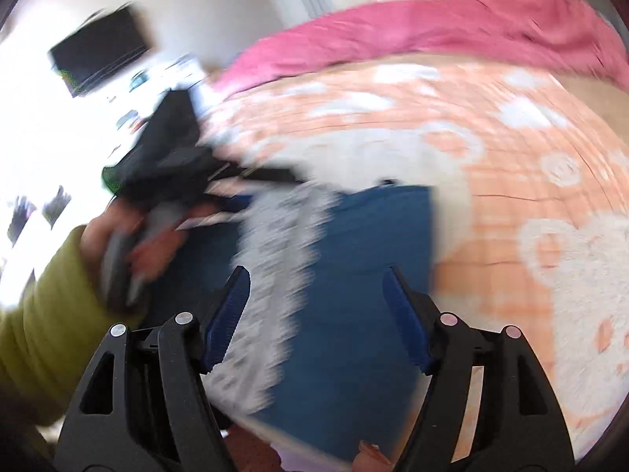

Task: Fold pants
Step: 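Grasp the lace hem with the left gripper while the right gripper holds it too, then lay the lace hem down onto the folded denim and open both grippers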

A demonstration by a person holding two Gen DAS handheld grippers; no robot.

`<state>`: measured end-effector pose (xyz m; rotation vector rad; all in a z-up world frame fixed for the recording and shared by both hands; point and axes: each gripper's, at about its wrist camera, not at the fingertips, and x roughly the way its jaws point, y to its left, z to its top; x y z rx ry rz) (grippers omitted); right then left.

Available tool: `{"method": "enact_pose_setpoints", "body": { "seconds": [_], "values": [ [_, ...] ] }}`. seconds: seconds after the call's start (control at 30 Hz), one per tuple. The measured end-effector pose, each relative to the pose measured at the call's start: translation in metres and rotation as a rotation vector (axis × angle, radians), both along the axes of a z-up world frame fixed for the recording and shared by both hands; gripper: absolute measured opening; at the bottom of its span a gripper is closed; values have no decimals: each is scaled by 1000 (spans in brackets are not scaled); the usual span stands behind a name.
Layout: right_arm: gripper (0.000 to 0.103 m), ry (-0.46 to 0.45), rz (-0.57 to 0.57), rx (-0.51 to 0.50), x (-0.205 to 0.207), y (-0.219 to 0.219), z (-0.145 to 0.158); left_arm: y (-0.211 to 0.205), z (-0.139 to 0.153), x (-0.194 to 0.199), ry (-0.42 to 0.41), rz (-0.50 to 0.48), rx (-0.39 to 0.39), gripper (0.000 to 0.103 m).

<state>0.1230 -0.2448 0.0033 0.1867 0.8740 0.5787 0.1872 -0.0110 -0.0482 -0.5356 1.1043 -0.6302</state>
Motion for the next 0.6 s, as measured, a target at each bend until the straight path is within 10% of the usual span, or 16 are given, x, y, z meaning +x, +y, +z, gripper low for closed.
{"method": "enact_pose_setpoints", "body": {
  "seconds": [0.3, 0.33, 0.4, 0.6],
  "values": [
    [60, 250, -77, 35, 107, -15, -53, -4, -12, 4, 9, 34, 91, 25],
    [55, 283, -67, 55, 105, -16, -60, -5, -9, 3, 1, 28, 89, 24],
    [14, 316, -24, 102, 103, -11, -67, -5, -2, -1, -18, 19, 86, 22],
    [7, 143, -16, 64, 85, -2, -33, -5, 18, -13, -118, 45, 239, 23]
  ]
}}
